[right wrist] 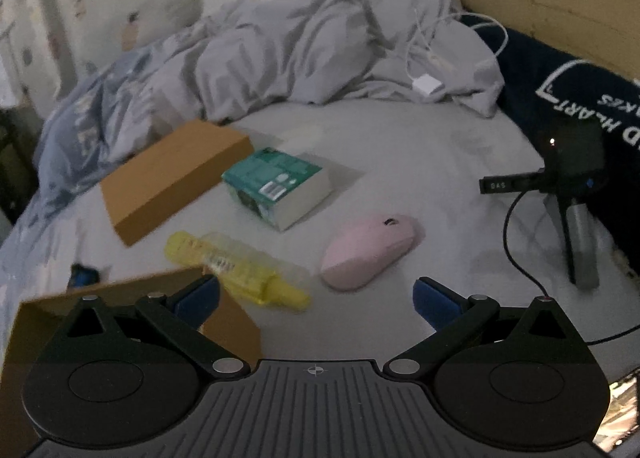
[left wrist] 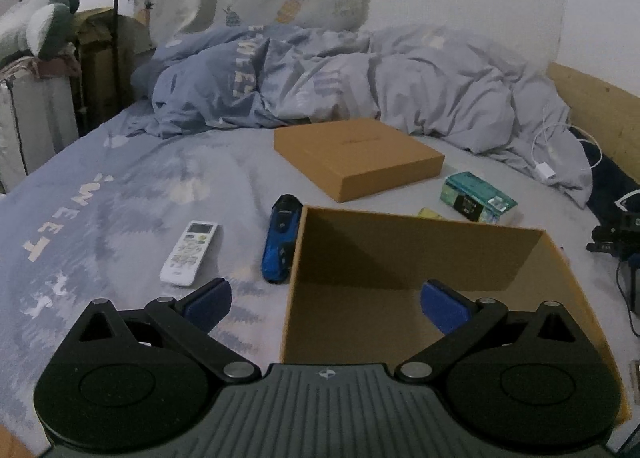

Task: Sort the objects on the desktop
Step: 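Lower the right tool over the pink mouse and close its fingers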

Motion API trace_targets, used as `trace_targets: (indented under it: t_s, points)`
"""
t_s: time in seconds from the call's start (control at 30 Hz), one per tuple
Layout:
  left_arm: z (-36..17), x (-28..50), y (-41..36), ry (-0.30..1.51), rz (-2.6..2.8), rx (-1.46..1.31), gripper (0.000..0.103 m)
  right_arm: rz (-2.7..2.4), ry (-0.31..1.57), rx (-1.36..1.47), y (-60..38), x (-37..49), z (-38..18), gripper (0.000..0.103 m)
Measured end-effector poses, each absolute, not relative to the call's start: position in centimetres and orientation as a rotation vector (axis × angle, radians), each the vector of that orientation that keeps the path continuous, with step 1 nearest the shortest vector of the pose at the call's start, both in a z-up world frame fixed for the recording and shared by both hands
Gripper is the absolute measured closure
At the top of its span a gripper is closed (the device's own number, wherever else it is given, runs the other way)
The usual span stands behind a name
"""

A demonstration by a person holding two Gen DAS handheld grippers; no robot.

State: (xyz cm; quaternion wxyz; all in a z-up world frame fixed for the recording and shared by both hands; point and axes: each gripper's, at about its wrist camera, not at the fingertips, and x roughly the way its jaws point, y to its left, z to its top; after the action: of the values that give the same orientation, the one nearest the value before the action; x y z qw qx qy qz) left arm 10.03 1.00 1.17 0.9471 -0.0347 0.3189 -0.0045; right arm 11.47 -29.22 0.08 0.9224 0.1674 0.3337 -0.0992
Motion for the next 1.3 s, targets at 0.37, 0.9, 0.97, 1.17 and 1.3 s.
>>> trace_targets:
  t_s: [0.37,0.9,0.97,1.17,1.3]
  points:
    - [0.6,12.8,0.4,0.653,-0.030,-0.099,0.000,-0.270,0.747,0.495,-32.9,17.4,-2.2,0.000]
    - [-0.1,15.2,-0.7,0.682,-0.042,-0.091,0.000,-0.413,0.896,0.633,-35.5,25.3,-7.8,0.000]
    - [-0.3,15.4,-0.8,0.689,-0.042,-0.087,0.000,-0.434,0.912,0.646,-35.8,26.0,-8.3,0.000]
    - [-0.9,15.9,-0.9,0.711,-0.042,-0.090,0.000,-0.488,0.950,0.647,-36.3,27.6,-9.6,0.001]
    - [-1.0,16.1,-1.1,0.710,-0.044,-0.078,0.000,-0.513,0.992,0.657,-36.4,28.3,-10.6,0.007]
